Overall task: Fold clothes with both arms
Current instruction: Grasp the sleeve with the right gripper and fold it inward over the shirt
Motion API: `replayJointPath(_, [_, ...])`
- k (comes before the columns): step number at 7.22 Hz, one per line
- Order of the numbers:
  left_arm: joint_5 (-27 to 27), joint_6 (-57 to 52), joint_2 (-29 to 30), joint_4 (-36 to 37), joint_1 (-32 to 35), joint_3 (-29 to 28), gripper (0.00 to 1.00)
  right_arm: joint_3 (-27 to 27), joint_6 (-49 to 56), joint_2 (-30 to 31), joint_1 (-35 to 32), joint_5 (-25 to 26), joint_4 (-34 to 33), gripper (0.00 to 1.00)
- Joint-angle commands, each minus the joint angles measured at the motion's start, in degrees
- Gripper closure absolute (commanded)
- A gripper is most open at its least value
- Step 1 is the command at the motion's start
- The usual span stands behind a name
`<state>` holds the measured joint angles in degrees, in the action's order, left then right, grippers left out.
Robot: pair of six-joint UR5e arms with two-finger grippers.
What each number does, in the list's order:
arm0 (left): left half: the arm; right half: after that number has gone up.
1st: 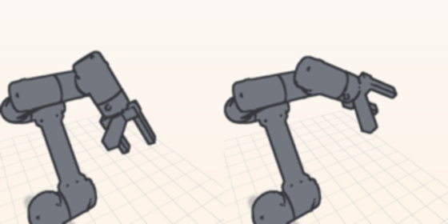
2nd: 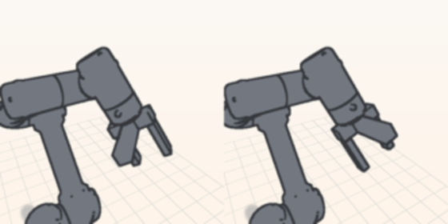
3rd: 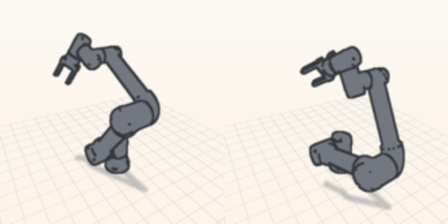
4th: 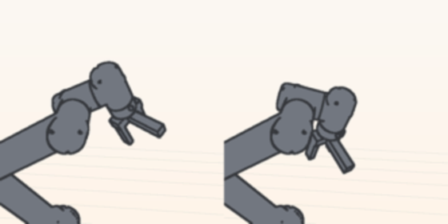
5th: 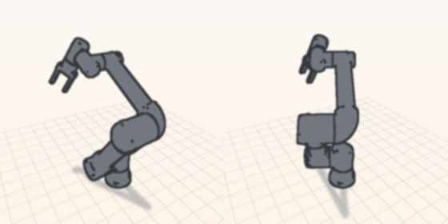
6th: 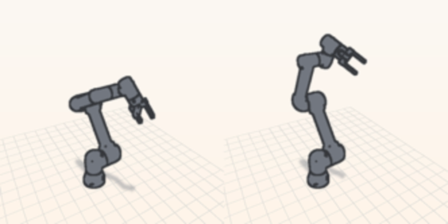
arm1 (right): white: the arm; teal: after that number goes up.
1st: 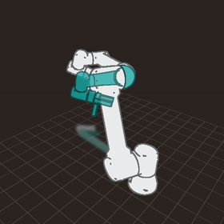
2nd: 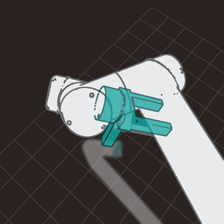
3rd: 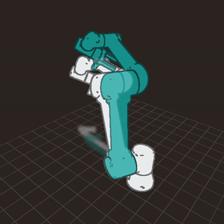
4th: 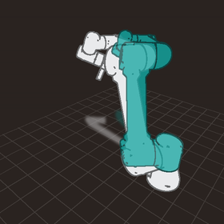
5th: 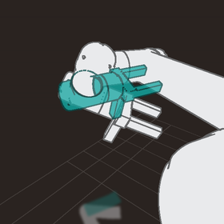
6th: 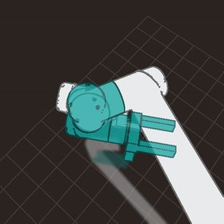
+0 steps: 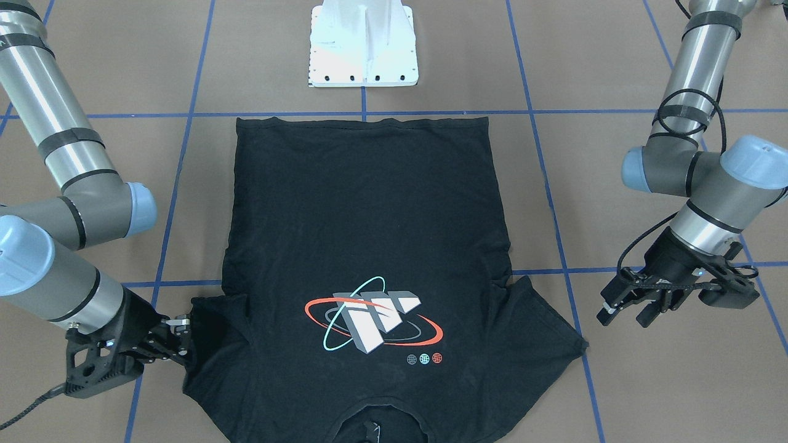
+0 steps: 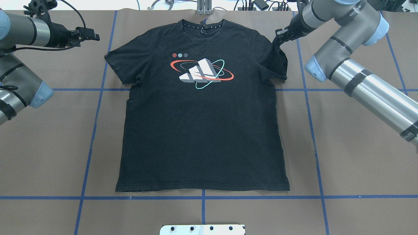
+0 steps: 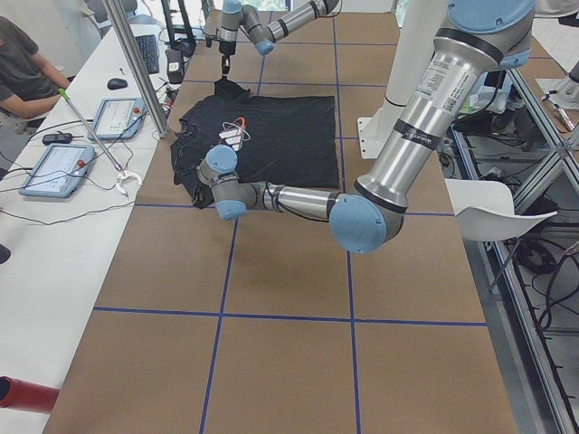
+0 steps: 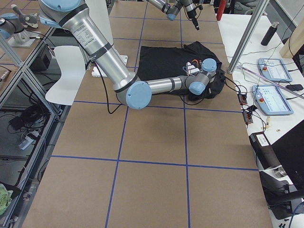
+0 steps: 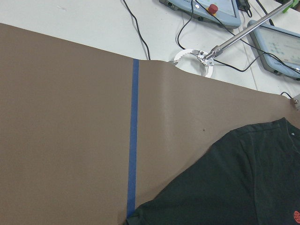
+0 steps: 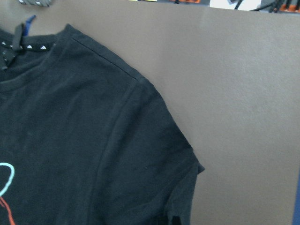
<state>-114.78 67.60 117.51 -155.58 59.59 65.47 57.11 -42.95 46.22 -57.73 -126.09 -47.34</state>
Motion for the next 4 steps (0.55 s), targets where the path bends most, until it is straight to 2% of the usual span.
replayJointPath(1, [0.0, -0.01, 0.0, 0.01, 0.0, -0.07, 0.01, -0.24, -4.05, -5.33, 2.52, -0.12, -2.14, 1.0])
replayJointPath(2, [0.0, -0.01, 0.0, 0.01, 0.0, -0.16, 0.01, -0.68, -4.94, -6.66, 3.67, 0.58, -2.23, 1.0])
replayJointPath(4, [0.0, -0.01, 0.09, 0.01, 0.0, -0.16, 0.01, -6.1, -5.39, -11.13, 6.48, 6.89, -2.23, 1.0])
